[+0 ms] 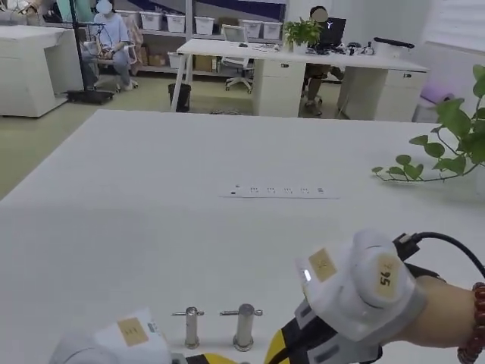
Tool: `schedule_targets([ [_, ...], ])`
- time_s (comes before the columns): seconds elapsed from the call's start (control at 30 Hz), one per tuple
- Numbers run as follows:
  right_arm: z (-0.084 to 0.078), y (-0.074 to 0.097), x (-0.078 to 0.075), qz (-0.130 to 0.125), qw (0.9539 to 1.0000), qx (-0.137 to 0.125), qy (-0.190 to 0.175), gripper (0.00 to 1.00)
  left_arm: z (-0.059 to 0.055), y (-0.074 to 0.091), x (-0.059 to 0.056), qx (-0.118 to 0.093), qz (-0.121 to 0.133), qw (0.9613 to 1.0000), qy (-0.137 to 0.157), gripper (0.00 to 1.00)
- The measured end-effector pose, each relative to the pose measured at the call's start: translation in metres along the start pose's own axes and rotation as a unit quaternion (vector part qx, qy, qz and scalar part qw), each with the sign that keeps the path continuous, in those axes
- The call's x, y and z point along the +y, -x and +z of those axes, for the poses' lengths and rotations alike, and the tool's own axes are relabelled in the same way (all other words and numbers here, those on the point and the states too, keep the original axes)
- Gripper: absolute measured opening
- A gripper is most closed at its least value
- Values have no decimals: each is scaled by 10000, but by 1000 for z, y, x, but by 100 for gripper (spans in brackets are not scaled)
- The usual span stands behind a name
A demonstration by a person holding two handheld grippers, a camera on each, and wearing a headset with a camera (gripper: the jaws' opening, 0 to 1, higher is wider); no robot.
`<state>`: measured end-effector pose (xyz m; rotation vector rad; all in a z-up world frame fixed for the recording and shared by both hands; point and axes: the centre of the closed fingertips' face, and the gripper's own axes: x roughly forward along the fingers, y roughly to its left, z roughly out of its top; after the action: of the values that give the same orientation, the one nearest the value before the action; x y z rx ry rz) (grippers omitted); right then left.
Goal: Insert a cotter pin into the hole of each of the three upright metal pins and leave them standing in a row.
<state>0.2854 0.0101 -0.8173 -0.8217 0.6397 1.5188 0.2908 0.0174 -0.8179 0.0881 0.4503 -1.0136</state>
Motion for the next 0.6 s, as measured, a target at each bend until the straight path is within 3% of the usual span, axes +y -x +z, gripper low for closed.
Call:
schedule_targets([
  [0.3, 3, -3, 0, -22, 9999, -27, -118, 4, -2, -1, 0, -2, -34, 9998, 209, 12],
  [0.47, 3, -2, 2, -24, 9994, -73, -338, 8, -6, -1, 0, 83, -14, 9997, 237, 13],
  [0.6, 0, -1, 4, -30, 9995, -32, -312, 9, -11, -1, 0, 178, -14, 9996, 231, 13],
])
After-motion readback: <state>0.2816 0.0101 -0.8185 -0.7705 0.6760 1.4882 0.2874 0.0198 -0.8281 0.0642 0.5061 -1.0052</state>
